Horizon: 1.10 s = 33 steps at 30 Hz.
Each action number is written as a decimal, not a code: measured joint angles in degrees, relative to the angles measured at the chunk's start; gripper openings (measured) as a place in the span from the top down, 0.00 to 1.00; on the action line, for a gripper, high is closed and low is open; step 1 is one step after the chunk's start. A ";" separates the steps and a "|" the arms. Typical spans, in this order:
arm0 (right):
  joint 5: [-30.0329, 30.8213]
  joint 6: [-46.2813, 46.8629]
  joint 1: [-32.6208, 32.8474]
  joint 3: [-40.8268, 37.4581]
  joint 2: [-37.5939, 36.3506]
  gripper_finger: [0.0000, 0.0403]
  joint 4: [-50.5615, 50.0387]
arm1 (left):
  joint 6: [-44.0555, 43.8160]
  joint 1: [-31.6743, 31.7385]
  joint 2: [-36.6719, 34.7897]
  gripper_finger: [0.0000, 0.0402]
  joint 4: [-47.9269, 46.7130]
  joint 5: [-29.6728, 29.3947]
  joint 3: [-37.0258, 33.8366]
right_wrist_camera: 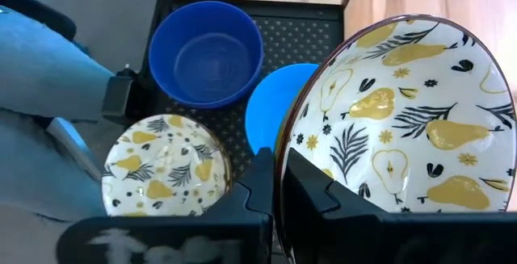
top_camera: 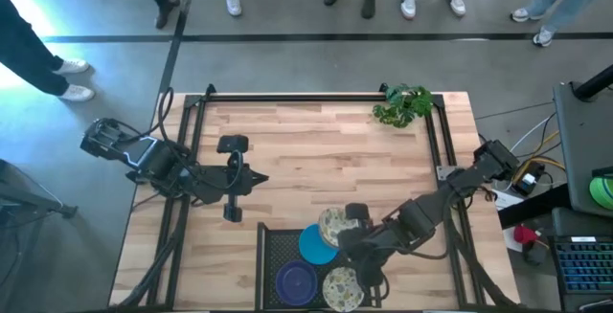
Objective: Pick & Place Mini bowls
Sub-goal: Stack the white patterned bowl on top of the white patterned bowls on the shelf
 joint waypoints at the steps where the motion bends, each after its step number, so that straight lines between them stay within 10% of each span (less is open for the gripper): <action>1: -0.06 0.00 0.21 0.00 0.00 0.98 0.12 | -0.02 0.00 0.00 1.00 0.02 0.00 0.00; 33: -1.54 7.32 7.44 0.04 4.42 0.98 7.74 | 0.02 0.00 0.00 1.00 0.87 0.02 -0.10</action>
